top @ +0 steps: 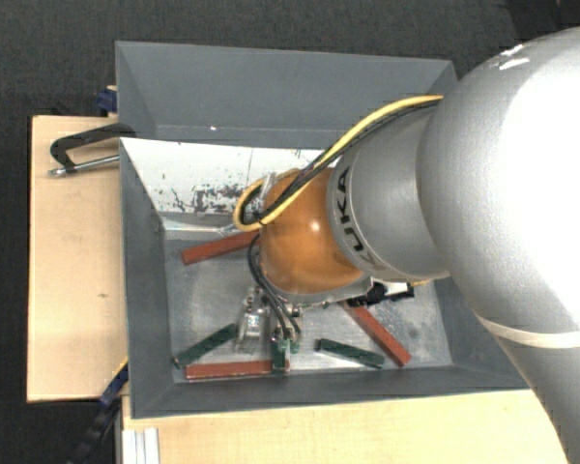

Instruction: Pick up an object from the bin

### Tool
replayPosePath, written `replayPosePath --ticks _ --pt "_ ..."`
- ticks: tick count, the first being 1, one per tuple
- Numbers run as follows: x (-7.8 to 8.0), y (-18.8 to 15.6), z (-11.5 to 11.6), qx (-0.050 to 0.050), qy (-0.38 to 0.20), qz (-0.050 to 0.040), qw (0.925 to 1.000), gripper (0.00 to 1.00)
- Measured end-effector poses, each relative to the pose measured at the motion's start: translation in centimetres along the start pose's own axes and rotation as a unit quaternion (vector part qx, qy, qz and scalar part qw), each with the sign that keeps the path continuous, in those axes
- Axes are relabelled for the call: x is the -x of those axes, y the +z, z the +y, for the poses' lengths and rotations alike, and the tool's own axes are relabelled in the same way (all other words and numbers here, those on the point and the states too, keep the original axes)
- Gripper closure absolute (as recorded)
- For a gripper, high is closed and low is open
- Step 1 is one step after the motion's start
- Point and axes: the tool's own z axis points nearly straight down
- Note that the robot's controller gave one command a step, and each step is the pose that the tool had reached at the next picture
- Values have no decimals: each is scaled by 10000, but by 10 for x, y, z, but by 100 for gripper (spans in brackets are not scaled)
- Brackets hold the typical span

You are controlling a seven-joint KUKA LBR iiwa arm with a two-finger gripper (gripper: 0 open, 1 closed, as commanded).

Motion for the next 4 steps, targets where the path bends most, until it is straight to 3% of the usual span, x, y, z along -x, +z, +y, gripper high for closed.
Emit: replayPosePath --ticks 1,2,3,4 --pt "2 -2 0 7 9 -27 10000 0" --pt "2 -1 0 7 10 -22 10000 0" --pt "2 -9 17 -14 -787 -7 9969 0" --pt "5 -17 39 10 -1746 -24 9846 0"
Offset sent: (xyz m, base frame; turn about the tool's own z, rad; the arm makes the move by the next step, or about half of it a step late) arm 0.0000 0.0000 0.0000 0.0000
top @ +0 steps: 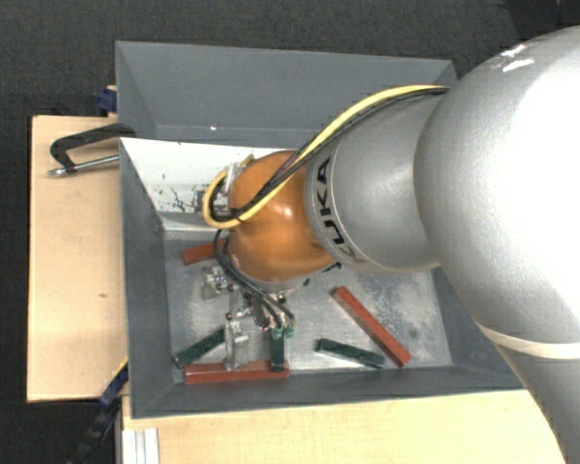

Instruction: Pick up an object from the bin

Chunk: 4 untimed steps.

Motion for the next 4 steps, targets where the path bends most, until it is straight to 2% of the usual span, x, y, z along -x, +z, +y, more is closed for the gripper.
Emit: replayPosePath --ticks 1,2,3,4 --pt "0 20 12 -7 -1576 20 9875 100" --pt "0 20 12 -6 -1577 20 9875 100" --pt "9 -98 17 -1 -1847 5 9828 100" --pt "9 -97 17 1 -1846 6 9828 100"
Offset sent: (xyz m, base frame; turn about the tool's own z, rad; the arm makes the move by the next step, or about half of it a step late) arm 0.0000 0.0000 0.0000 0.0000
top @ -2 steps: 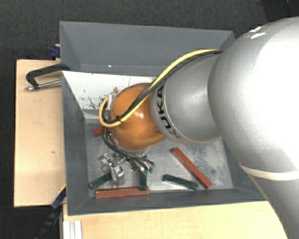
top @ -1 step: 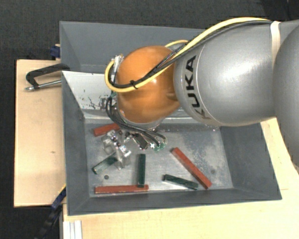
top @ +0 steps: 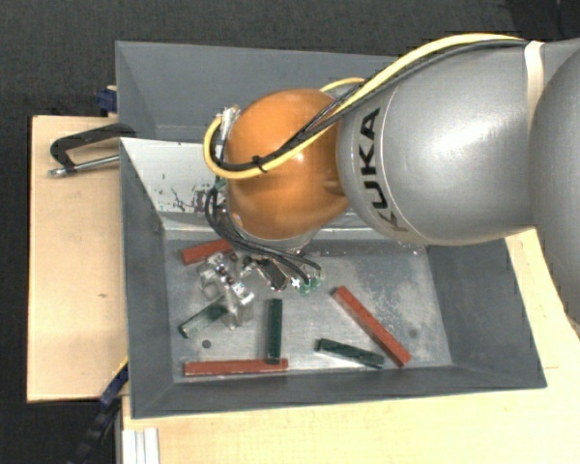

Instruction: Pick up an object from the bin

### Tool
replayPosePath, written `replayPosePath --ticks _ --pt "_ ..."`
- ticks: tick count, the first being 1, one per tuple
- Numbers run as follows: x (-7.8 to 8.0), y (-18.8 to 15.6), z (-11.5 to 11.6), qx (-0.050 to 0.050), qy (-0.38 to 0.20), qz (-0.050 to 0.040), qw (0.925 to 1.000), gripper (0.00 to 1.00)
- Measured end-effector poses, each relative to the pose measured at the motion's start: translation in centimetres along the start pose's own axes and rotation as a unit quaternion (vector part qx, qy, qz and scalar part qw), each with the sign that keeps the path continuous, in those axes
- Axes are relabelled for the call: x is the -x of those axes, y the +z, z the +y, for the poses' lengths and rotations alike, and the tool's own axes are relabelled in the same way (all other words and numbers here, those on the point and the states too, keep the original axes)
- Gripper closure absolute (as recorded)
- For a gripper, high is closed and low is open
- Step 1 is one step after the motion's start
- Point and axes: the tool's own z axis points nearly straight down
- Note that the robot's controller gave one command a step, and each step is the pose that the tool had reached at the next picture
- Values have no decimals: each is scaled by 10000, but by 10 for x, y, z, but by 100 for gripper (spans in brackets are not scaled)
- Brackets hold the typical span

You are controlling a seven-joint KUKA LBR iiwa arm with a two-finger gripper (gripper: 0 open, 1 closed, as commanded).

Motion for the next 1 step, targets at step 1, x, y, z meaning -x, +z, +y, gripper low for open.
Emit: replayPosePath --ticks 1 --pt "-18 -155 -26 -10 -159 -15 9999 100"
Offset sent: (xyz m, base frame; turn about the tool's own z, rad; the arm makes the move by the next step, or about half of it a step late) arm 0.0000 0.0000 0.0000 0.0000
